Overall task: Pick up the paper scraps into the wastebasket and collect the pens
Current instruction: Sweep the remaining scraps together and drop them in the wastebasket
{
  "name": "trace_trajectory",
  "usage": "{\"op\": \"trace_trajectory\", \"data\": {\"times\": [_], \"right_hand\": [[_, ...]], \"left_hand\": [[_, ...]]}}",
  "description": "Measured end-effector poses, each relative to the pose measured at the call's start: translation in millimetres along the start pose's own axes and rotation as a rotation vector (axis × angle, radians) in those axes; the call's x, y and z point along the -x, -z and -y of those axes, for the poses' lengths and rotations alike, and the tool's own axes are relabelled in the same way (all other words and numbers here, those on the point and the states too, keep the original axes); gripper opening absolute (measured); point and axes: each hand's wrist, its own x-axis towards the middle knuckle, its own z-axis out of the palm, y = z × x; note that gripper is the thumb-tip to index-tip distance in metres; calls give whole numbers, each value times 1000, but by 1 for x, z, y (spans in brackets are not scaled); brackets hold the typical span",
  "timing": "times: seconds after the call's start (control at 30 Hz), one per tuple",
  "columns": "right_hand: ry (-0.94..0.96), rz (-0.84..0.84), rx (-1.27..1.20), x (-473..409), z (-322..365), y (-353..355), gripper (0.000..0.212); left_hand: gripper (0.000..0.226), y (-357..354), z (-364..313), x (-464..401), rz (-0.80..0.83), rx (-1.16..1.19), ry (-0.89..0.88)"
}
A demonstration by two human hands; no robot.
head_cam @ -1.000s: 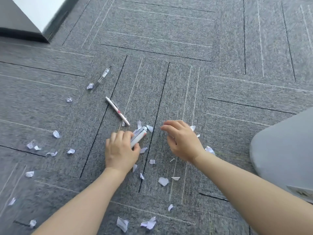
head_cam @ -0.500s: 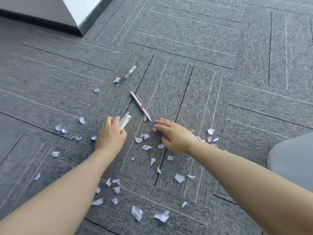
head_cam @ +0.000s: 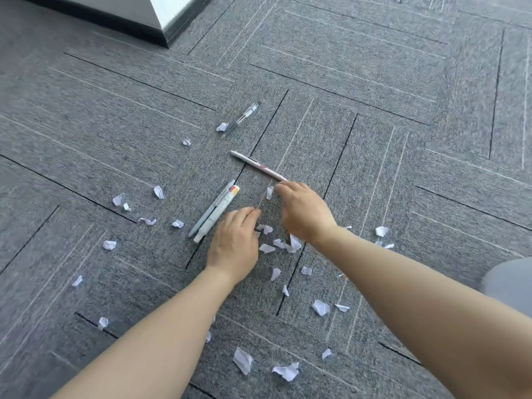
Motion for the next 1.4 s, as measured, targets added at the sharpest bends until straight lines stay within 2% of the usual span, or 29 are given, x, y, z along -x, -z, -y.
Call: {"op": "trace_trajectory", "data": {"times": [0.1, 0.17, 0.27, 0.33, 0.43, 0.5, 0.57, 0.6, 0.67, 0.73, 0.8, 0.9, 1.0, 1.1, 1.2, 1.27, 1.33, 1.4], "right_hand": [[85, 116, -23, -9, 0, -2, 67], [169, 166, -28, -9, -2, -2, 63], [303, 54, -58, 12, -14, -5, 38], [277, 24, -80, 21, -22, -10, 38], [240, 105, -50, 25, -24, -20, 46], [305, 147, -44, 38, -23, -22, 47], [365, 134, -101, 65, -24, -21, 42], [361, 85, -144, 79, -27, -20, 41], [237, -53, -189, 97, -41, -17, 40], [16, -159, -141, 105, -64, -11, 42], [-191, -144, -54, 112, -88, -7, 47], [-345, -88, -17, 120, -100, -7, 57], [-236, -28, -94, 128, -86, -14, 60], [-48, 30, -230, 149, -66, -17, 55], [-44, -131, -345, 154, -64, -14, 48], [-117, -120, -297, 136, -70, -9, 51], [-105, 38, -135, 112, -72, -6, 60], [-25, 139, 0, 92, -68, -7, 64]], "left_hand": [[45, -4, 0, 1, 22, 103, -7], [39, -4, 0, 6, 11, 189, -35], [36, 4, 5, 18, -59, 271, -60], [38, 4, 10, 18, -97, 273, -13], [50, -3, 8, 16, -15, 242, 36], [51, -6, 0, 21, 34, 251, -18], [43, -5, -6, 32, 69, 278, -121], [39, -4, -8, 39, 80, 298, -187], [37, -3, -10, 51, 58, 337, -271], [38, -4, -7, 53, -9, 353, -212], [41, -4, -6, 49, -31, 318, -84], [50, -8, -16, 37, 110, 216, -57], [59, -20, -38, 23, 224, 153, -117], [58, -28, -61, 17, 231, 214, -169], [45, -26, -70, 24, 194, 339, -247], [42, -18, -67, 28, 60, 354, -235], [38, -13, -59, 25, -32, 276, -157], [44, -10, -53, 17, 55, 187, -40]]}}
